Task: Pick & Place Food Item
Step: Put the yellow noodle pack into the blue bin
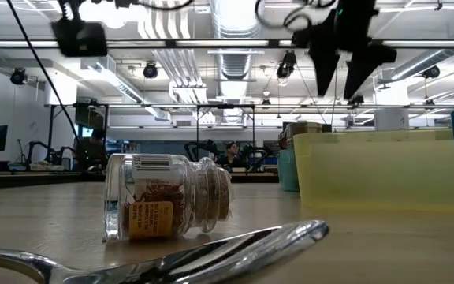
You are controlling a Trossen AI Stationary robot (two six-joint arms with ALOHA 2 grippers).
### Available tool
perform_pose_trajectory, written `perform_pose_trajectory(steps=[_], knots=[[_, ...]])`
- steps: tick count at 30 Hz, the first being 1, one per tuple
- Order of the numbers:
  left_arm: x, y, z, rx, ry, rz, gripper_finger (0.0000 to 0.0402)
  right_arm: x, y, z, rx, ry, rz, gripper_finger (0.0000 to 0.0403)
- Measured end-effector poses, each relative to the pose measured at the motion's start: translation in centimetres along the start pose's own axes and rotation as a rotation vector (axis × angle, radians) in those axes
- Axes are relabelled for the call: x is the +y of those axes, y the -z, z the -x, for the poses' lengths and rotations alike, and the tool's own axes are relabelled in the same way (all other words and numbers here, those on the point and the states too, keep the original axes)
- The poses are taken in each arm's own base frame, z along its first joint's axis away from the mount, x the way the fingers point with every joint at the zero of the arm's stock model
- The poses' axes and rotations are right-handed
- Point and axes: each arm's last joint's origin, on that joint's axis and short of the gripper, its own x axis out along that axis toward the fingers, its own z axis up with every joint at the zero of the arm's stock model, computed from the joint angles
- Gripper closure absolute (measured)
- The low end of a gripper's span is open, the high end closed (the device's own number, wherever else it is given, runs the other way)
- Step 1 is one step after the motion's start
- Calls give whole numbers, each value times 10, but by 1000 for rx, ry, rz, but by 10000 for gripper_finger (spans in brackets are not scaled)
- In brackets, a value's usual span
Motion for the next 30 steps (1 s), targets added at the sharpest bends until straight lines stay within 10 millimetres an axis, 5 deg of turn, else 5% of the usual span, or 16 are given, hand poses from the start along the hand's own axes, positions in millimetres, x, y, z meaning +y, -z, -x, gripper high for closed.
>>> perform_pose_trajectory(steps=[12,20,30], knots=[[6,34,-73,31,52,307,39,-3,70,69,10,-294,176,177],[-9,52,-89,69,19,340,39,4,95,71,12,-282,288,178],[-2,51,-122,31,-125,384,39,7,113,74,-5,-283,385,178]])
